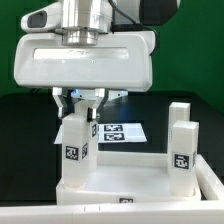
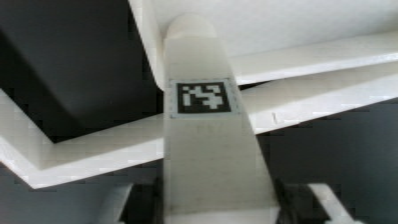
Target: Assemble desk
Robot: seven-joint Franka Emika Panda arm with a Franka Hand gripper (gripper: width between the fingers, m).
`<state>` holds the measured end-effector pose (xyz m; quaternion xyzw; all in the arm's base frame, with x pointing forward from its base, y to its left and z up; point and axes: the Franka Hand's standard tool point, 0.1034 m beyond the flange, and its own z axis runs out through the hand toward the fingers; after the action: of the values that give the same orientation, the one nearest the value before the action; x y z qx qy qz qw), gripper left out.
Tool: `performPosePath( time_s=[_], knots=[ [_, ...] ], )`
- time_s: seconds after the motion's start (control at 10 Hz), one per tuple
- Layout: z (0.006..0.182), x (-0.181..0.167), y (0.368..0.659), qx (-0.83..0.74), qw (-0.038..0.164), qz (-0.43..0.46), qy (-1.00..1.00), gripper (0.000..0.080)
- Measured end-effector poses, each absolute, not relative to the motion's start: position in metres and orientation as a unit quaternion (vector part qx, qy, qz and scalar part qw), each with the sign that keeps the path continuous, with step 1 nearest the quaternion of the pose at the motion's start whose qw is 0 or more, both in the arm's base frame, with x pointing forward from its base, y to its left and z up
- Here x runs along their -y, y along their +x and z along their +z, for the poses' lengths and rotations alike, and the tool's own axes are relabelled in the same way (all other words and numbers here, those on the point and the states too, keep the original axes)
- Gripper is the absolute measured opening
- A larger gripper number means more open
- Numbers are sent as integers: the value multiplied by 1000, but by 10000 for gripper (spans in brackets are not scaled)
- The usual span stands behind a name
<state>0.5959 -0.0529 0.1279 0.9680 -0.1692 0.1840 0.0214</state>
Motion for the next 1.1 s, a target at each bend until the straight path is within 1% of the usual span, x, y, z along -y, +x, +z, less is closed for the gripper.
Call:
performPosePath(
  time_s=[0.1, 0.2, 0.3, 0.5, 0.6, 0.7, 0.8, 0.9, 1.1],
  knots=[
    [127, 53, 595, 170, 19, 175, 970, 456],
    [126, 55, 594, 173, 17, 165, 971, 456],
    [127, 62, 592, 184, 8, 119, 976, 612],
    [128, 72, 593, 205, -11, 33, 978, 612],
    [128, 71, 593, 216, -18, -8, 976, 647],
    [129, 70, 600, 217, -19, -22, 976, 647],
    [129, 68, 606, 217, -18, -16, 976, 649],
    [128, 62, 612, 210, -14, 10, 977, 649],
    [123, 54, 615, 217, -5, 36, 975, 649]
  ],
)
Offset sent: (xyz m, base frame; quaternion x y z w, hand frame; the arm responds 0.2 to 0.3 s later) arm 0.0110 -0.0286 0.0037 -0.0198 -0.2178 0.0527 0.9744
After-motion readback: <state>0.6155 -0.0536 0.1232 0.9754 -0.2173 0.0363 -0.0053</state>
